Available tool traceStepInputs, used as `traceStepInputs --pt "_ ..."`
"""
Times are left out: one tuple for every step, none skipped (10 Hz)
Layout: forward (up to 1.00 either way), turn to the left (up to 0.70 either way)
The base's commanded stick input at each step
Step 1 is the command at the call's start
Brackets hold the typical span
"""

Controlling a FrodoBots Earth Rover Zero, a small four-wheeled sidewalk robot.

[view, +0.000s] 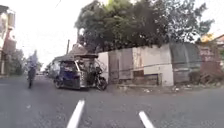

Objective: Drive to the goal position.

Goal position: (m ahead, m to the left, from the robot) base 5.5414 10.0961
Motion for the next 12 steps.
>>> traceStepInputs --pt "0.00 0.85" --pt "0.00 0.27" --pt "0.00 0.20" --pt "0.00 0.30" --pt "0.00 0.29" --pt "0.00 0.14" --pt "0.00 0.21" --pt "0.00 0.31" --pt "0.00 0.08" --pt "0.00 0.05" --pt "0.00 0.37" --pt "0.00 0.02"
